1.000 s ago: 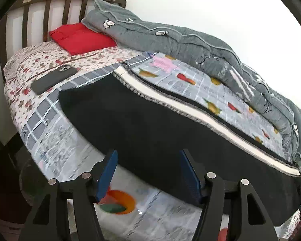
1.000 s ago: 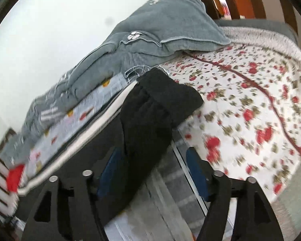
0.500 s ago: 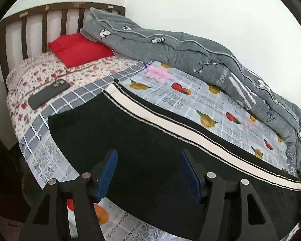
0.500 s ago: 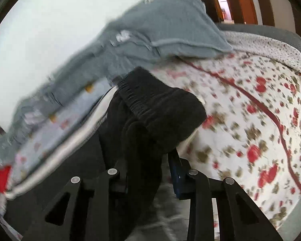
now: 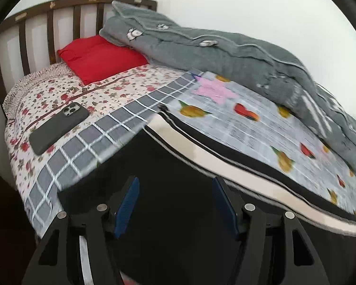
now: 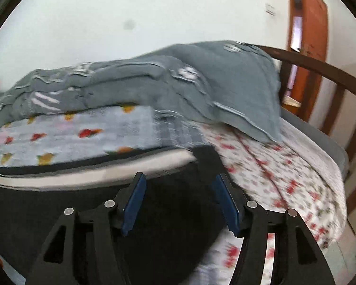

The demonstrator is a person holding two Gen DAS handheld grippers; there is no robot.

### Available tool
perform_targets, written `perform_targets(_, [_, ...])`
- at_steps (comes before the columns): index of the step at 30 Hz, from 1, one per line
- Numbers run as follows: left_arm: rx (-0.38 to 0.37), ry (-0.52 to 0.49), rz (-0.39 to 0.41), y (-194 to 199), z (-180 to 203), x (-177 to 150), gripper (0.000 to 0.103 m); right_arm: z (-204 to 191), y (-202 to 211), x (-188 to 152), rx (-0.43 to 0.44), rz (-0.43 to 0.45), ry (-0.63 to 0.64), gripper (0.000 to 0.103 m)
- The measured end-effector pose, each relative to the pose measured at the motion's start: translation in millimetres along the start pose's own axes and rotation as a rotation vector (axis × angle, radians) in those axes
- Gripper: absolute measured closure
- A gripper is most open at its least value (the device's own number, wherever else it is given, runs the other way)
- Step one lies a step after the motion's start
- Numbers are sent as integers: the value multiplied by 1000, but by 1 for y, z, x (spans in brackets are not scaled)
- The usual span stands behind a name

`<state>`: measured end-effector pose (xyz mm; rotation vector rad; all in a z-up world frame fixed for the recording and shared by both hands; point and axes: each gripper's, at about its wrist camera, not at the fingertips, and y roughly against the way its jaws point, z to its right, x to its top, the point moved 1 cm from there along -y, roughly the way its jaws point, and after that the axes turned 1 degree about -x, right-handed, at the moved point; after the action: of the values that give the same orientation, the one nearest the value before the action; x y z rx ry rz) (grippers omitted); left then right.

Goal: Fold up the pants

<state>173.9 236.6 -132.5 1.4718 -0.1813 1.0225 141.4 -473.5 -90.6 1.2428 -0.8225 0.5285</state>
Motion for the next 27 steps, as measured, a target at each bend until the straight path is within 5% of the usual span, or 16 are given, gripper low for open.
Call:
perform_targets(5, [19,-8,-25,-42,-10,32,41,-65,-25,20,72,-4,38,43])
perform_targets(9, [110,-106,-60,-86,-1,56,41,-111,-46,23,120,-45,67,43])
perform_targets(11, [139,-139,-101,-110,0,65,58,-126,-52,22,130,-58,91,43])
perform_targets(12, [104,-138,-119,-115,0,68,74,-136,-56,22,131,-66,111,43])
perform_targets(14, [16,-99,-53,-99,-3,73,84,-149,-61,22,132,-75,138,43])
perform_targets(15, [-47,-83,17,-83,-6,75,86,-155,-63,22,134,-77,153,43])
perform_targets(17, [-31,-81,64,-76,-9,77,86,-164,-67,23,146,-77,174,43])
perform_targets(21, [5,-62,-66,-118,-13,72,85,-177,-80,25,241,-116,194,37])
perform_targets(23, [12,-71,-46,-119,-11,68,85,-183,-91,23,315,-154,222,28])
perform_targets(27, [41,-110,-35,-117,-4,63,83,-200,-109,21,390,-174,306,26])
